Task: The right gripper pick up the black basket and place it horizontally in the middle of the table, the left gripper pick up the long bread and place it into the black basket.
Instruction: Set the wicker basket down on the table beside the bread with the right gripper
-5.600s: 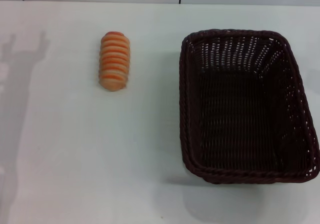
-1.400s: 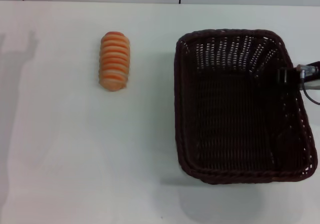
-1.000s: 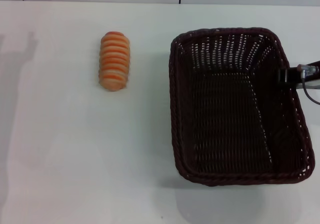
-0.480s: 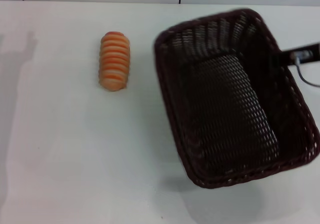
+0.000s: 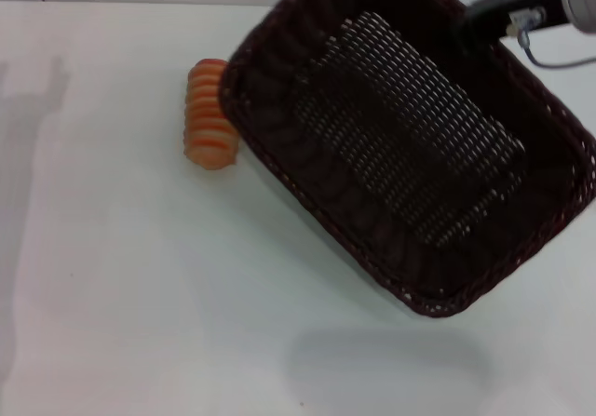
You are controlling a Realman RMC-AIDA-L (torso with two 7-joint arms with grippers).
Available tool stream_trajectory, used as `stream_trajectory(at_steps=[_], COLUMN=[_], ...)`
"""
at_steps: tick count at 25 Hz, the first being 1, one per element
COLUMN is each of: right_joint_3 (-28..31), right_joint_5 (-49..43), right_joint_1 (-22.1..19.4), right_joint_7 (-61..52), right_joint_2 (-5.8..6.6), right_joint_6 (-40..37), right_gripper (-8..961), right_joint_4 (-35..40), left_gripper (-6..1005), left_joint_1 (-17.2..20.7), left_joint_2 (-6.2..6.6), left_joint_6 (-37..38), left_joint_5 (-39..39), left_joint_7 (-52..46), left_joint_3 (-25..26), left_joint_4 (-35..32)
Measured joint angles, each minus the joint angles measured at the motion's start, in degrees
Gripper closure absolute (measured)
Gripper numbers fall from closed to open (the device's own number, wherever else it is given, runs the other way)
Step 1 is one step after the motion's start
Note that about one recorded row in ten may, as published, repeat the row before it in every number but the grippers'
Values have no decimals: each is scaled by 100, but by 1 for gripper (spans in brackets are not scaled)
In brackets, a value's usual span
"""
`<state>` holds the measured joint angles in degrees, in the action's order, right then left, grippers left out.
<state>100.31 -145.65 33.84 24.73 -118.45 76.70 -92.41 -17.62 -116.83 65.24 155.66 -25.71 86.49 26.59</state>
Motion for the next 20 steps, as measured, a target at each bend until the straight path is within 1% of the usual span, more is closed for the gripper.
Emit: stream_trajectory(at_steps=[4,8,10,11,12,15,16,17,20], right_joint_3=[392,665,709,727,727,713,694,694,659], right_joint_5=[633,1005,1069,1127,1127,1162,1185,1185,1217], right_joint_1=[307,687,895,1104,1104,1376,1536,1536,1744], right_joint_7=[688,1197,1334,1481,1481,1635,1695,1695,1752], right_joint_2=[48,87,104,113,113,118,121,121,133], right_joint_6=[330,779,1013,1318,1318,1705,1905,1905,2094], right_gripper=[801,798,796,796,795,792,791,790,788], right_joint_4=[34,47,56,93,93,185,276,276,513], left_gripper=[136,136,136,136,136,136,136,136,136], left_joint_1=[5,5,5,5,5,5,4,4,-19], left_joint_2=[-12,-51,-67,-76,-84,-92,-93,-96,-104], left_joint_6=[-19,-35,-44,-50,-57,-92,-98,-101,-115], left_joint_5=[0,-1,-1,0,-1,0,-1,-1,-19], left_joint_7=[8,88,139,153,161,166,167,167,210], left_joint_3=[45,156,184,196,211,226,226,227,228], left_joint_4=[20,25,46,60,72,83,83,85,88])
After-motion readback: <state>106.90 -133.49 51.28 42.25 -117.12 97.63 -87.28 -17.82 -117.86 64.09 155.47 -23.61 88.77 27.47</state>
